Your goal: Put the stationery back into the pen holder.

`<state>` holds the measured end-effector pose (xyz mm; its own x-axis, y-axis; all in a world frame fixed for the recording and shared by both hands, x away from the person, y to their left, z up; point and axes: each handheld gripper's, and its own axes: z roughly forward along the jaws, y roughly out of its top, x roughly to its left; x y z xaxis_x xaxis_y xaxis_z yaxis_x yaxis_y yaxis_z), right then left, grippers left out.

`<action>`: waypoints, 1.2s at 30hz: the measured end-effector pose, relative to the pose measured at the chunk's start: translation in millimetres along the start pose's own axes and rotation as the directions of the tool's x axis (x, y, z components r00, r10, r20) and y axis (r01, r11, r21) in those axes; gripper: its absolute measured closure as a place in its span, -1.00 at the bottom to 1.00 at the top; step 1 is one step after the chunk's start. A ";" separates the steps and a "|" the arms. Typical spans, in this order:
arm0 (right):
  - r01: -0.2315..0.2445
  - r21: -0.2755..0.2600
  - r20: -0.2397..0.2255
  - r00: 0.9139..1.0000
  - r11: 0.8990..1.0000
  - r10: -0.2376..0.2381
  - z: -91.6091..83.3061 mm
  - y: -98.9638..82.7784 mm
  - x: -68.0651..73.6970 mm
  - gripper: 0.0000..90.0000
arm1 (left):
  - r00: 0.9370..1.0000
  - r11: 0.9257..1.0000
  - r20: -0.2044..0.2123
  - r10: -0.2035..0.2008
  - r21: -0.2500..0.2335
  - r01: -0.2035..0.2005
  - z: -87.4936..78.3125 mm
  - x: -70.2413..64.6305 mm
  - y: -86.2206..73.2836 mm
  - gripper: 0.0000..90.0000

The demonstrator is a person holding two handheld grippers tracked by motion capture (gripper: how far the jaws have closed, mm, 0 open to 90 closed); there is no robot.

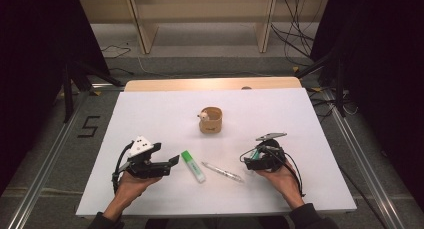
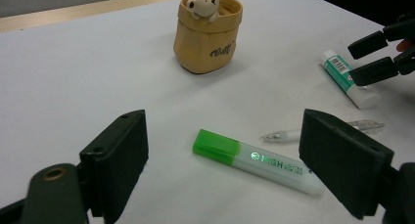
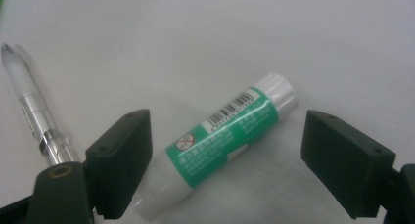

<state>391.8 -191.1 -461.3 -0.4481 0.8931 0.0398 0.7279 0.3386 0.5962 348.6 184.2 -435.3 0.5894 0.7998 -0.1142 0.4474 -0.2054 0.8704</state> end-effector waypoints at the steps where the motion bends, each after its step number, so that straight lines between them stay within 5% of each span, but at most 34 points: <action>1: 0.001 0.010 -0.001 1.000 1.000 -0.001 1.5 0.4 0.7 -0.55 | 1.000 1.000 0.002 0.002 0.000 -0.002 0.2 0.0 -0.1 -0.61; 21: -0.023 0.135 0.003 1.000 0.991 0.023 15.1 1.0 12.8 -0.52 | 1.000 1.000 0.006 0.011 0.006 -0.011 1.5 -1.4 -1.1 -0.61; 28: -0.025 0.143 0.022 1.000 0.989 0.022 14.3 3.3 12.2 -0.30 | 1.000 1.000 0.006 0.013 0.005 -0.013 1.6 -1.6 -1.1 -0.60; 36: -0.009 0.172 0.022 1.000 0.985 0.006 9.2 4.1 10.5 0.17 | 1.000 1.000 0.007 0.018 0.007 -0.018 1.8 -1.7 -1.2 -0.61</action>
<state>394.9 -177.6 -465.8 -0.4325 0.9013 0.0259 0.8106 0.3761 0.4489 348.3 182.1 -437.0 0.6023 0.7918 -0.1016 0.4413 -0.2242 0.8689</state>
